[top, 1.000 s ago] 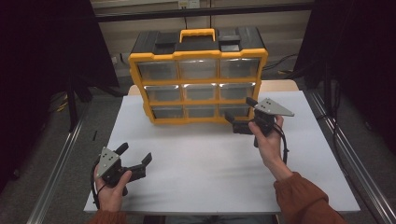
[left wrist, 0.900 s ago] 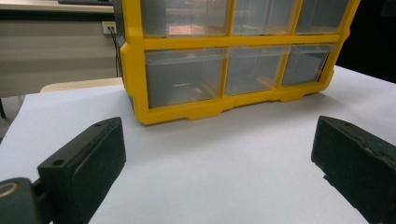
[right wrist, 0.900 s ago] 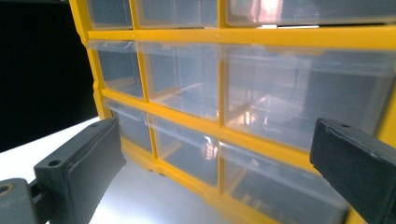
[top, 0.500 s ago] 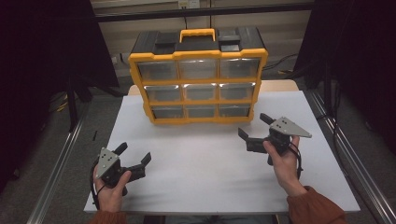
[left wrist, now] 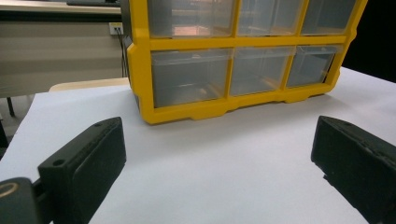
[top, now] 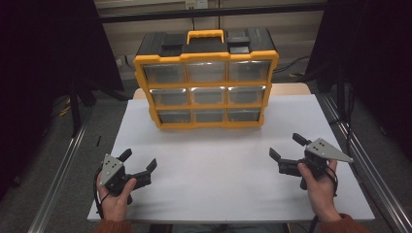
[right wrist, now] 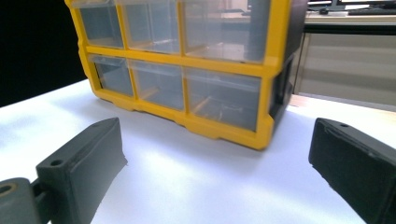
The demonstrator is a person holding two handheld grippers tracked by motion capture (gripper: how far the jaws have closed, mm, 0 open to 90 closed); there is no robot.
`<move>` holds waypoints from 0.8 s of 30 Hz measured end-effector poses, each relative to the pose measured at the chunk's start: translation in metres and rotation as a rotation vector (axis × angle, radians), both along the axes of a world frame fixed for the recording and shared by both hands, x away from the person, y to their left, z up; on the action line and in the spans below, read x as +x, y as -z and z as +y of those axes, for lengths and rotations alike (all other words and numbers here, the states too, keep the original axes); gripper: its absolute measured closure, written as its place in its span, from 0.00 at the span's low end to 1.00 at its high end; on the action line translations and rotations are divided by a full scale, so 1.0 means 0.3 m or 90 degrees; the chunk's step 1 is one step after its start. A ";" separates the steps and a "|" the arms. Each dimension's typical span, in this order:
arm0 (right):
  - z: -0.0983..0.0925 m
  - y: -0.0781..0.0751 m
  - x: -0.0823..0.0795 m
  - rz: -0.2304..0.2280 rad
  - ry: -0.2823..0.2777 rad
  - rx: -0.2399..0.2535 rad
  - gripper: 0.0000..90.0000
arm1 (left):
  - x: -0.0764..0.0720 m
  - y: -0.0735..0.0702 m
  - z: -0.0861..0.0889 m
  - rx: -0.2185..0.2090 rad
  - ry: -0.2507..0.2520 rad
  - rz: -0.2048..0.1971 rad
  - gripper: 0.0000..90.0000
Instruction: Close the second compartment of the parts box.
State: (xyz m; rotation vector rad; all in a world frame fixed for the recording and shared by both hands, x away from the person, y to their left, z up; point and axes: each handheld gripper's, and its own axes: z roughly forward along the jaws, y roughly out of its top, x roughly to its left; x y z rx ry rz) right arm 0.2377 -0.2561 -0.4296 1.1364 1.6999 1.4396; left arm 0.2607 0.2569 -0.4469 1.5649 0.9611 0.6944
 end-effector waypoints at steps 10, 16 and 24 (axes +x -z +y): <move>-0.090 0.038 -0.104 0.015 0.033 -0.026 0.03 | -0.008 0.000 0.003 0.002 0.000 0.002 0.04; -0.138 0.057 -0.147 0.018 0.064 -0.041 0.03 | -0.012 -0.001 -0.004 0.005 0.000 0.003 0.04; -0.124 0.062 -0.138 0.023 0.061 -0.037 0.03 | -0.003 -0.001 -0.006 -0.002 0.008 0.006 0.04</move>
